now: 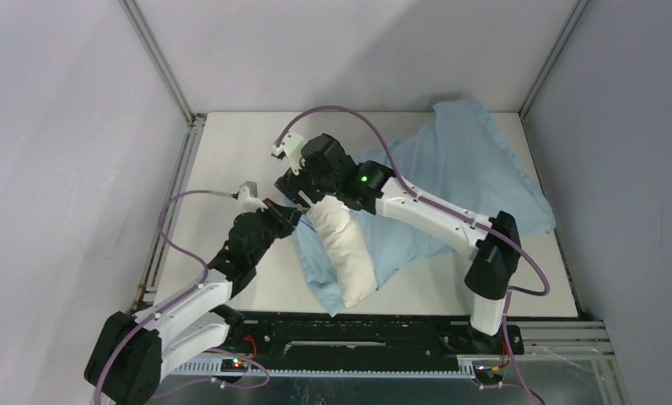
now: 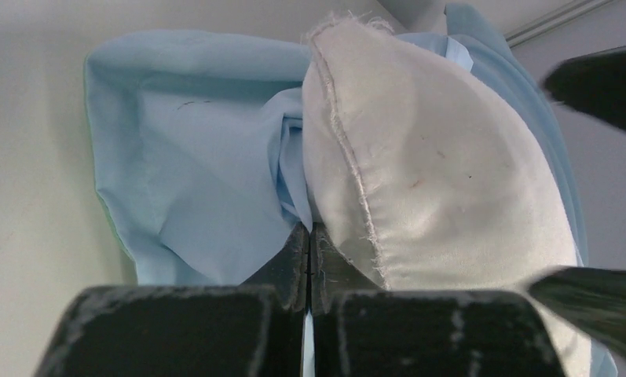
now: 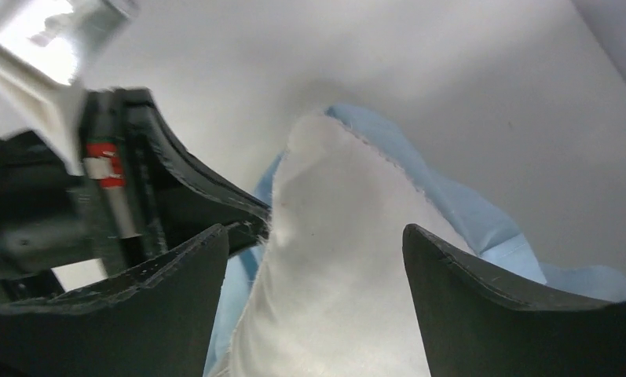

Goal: Put the pillow into the pillowcase

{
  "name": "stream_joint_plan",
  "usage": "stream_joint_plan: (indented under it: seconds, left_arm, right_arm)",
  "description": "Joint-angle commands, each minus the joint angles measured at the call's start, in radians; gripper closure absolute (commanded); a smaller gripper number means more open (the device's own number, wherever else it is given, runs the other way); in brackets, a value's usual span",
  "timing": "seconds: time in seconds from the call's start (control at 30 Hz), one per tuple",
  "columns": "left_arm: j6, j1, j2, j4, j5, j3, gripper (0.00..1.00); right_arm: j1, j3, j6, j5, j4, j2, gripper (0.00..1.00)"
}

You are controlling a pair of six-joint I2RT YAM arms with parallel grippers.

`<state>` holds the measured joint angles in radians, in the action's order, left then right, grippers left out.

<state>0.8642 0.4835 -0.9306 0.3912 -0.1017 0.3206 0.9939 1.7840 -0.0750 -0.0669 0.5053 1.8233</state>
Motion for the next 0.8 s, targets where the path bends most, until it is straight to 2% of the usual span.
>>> stream_joint_plan:
  seconds: [0.0,0.1,0.17,0.2,0.3,0.33,0.37,0.53,0.77]
  left_arm:
    - [0.018,-0.01,0.045,-0.018,-0.064,-0.018,1.0]
    - [0.032,-0.01,0.051,-0.05,-0.09,-0.024,1.0]
    - [0.045,-0.01,0.049,-0.071,-0.109,-0.024,1.0]
    - [0.05,-0.01,0.045,-0.082,-0.118,-0.021,1.0]
    - [0.058,-0.009,0.027,-0.134,-0.139,-0.002,1.0]
    - [0.056,-0.009,0.018,-0.145,-0.141,0.005,1.0]
    - [0.051,-0.01,0.01,-0.154,-0.143,0.011,1.0]
    - [-0.007,0.005,-0.056,-0.202,-0.112,0.062,1.0]
    - [-0.093,0.081,-0.15,-0.267,-0.116,0.168,1.0]
  right_arm:
    - [-0.022,-0.021,-0.048,0.018,0.008,0.038,0.16]
    - [-0.026,-0.072,-0.052,-0.009,-0.016,0.052,0.17]
    - [-0.027,-0.072,-0.053,-0.054,-0.007,0.077,0.23]
    - [-0.028,-0.063,-0.048,-0.086,0.007,0.092,0.31]
    - [-0.051,-0.072,-0.005,-0.147,0.038,0.089,0.83]
    - [-0.07,-0.094,0.017,-0.125,0.031,0.065,0.94]
    - [-0.095,-0.127,0.047,-0.08,0.016,0.017,1.0]
    - [-0.202,-0.299,0.217,0.278,-0.14,-0.176,1.0]
    - [-0.209,-0.336,0.306,0.42,-0.19,-0.268,1.0]
